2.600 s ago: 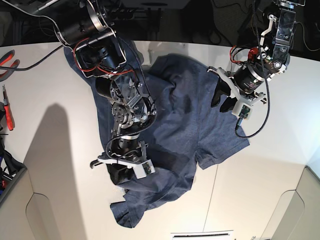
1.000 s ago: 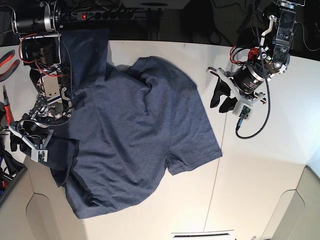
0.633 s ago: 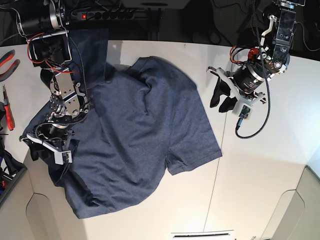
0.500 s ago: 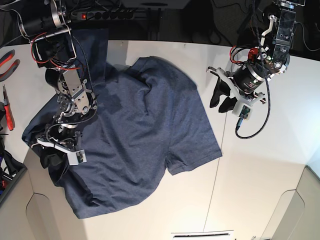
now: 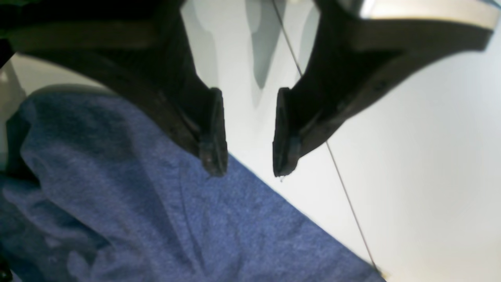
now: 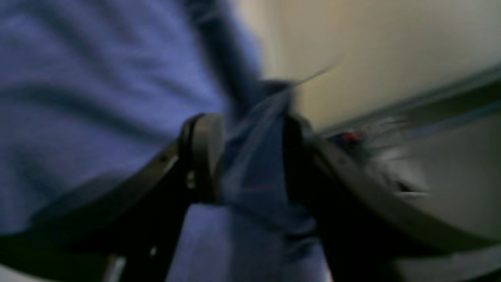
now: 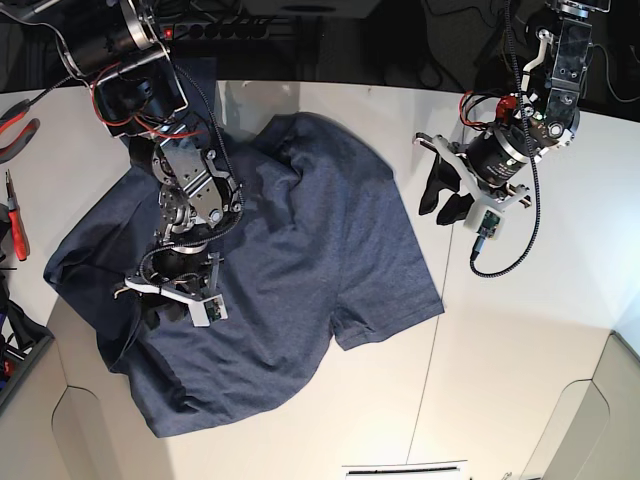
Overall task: Layout the t-shirt on the table in an organized manner, then fold the t-shirt properly
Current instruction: 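Release the fabric and reposition the right gripper over the shirt, then grasp the shirt fabric with the left gripper near the sleeve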
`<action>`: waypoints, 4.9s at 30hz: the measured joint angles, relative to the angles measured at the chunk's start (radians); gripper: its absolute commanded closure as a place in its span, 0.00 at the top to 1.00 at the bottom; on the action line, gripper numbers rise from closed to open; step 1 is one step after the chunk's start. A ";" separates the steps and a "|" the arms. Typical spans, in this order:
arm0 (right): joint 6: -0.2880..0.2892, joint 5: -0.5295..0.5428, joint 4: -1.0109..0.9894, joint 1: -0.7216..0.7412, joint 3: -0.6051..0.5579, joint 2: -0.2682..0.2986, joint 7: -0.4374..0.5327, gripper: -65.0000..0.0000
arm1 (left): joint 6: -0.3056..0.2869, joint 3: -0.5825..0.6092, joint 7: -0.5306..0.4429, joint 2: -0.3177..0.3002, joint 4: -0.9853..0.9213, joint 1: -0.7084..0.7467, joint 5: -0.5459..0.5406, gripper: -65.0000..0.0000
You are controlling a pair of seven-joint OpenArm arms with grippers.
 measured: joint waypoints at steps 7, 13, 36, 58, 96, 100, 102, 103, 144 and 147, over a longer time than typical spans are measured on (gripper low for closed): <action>0.083 0.117 0.000 0.003 0.159 -0.005 0.042 0.38 | 0.000 0.000 0.000 0.000 0.000 0.000 0.000 0.36; 0.253 0.231 0.000 0.001 0.291 -0.005 0.063 0.38 | 0.000 0.000 0.000 0.000 0.000 0.000 -0.014 0.36; 0.161 0.175 0.000 0.001 0.309 -0.007 0.111 0.00 | -0.005 0.000 0.000 0.000 0.000 -0.014 -0.015 0.36; 0.080 0.133 0.000 0.131 0.309 0.143 0.157 0.00 | -0.007 0.000 0.000 0.000 0.000 -0.014 -0.015 0.36; 0.069 0.206 0.000 0.084 0.313 0.133 0.105 0.00 | -0.007 0.000 0.007 0.000 0.000 -0.014 -0.015 0.36; 0.069 0.206 0.000 0.061 0.310 0.100 0.117 0.00 | -0.007 0.000 -0.007 0.000 0.000 -0.014 -0.015 0.19; 0.069 0.197 0.000 0.053 0.310 0.067 0.123 0.00 | -0.008 0.000 -0.019 0.004 0.000 -0.023 -0.014 0.00; 0.069 0.188 0.000 0.047 0.307 0.048 0.141 0.00 | -0.010 0.000 -0.013 0.012 -0.001 -0.036 -0.011 0.00; -0.037 0.079 0.002 -0.011 0.317 -0.066 0.150 0.00 | -0.132 0.245 0.060 0.147 -0.418 -0.463 0.071 0.00; -0.012 0.104 0.002 -0.014 0.323 -0.038 0.150 0.00 | -0.188 0.245 0.060 0.150 -0.418 -0.463 0.071 0.00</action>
